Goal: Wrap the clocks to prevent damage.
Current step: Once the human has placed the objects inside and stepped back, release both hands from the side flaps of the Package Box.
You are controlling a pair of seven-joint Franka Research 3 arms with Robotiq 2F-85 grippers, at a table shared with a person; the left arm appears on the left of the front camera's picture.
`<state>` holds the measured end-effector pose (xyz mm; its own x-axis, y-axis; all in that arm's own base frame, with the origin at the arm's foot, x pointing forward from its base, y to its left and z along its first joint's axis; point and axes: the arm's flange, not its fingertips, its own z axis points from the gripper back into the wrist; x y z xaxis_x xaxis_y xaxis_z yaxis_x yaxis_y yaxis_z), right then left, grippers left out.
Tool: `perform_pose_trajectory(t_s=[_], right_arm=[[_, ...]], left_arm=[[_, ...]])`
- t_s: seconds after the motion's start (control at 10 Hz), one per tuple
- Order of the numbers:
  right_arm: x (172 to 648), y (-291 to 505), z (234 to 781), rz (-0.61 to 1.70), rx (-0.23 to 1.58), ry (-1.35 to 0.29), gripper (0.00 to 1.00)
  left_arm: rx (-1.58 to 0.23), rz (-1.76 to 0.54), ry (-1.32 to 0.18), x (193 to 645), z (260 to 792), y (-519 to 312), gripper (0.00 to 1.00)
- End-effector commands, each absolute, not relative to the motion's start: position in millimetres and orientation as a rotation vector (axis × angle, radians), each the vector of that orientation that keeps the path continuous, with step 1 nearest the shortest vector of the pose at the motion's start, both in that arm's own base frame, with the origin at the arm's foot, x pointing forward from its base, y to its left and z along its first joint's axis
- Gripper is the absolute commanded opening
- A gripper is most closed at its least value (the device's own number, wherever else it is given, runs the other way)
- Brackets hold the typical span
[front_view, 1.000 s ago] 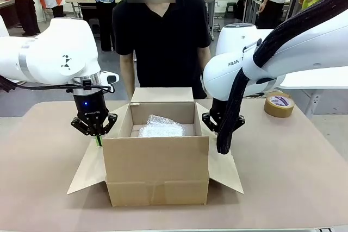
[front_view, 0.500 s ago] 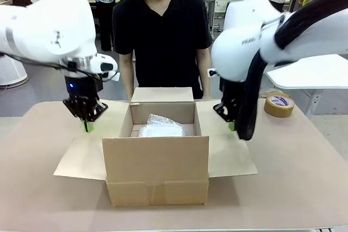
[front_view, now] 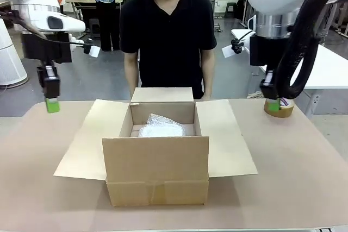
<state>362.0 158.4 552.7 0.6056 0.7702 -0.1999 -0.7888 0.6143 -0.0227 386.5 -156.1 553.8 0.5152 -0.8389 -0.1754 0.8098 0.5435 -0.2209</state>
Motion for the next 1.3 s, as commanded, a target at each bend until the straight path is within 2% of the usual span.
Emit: perform_pose_trajectory(t_s=[0.0,0.4,0.5,0.9,1.0,1.1,1.2], right_arm=[[365.9,136.4,545.0,1.032,-0.183,0.155,0.01],[366.7,91.4,530.8,1.276,-0.045,0.133,0.01],[367.5,85.4,527.0,1.296,-0.008,0.121,0.01],[373.1,82.3,518.2,1.334,0.035,0.139,0.01],[371.2,81.8,525.0,1.291,-0.014,0.147,0.01],[371.2,81.8,525.0,1.291,-0.014,0.147,0.01],[371.2,81.8,525.0,1.291,-0.014,0.147,0.01]], left_arm=[[-0.058,-1.139,0.281,389.7,554.9,-155.1,0.00],[-0.141,-1.367,0.244,377.2,540.1,-145.2,0.00],[-0.159,-1.413,0.228,376.4,536.6,-146.8,0.00],[-0.045,-1.477,0.169,375.2,532.6,-149.0,0.00],[-0.027,-1.473,0.137,374.9,534.3,-144.1,0.00],[-0.093,-1.453,0.207,381.0,535.9,-151.3,0.00],[-0.093,-1.453,0.207,381.0,535.9,-151.3,0.00]])
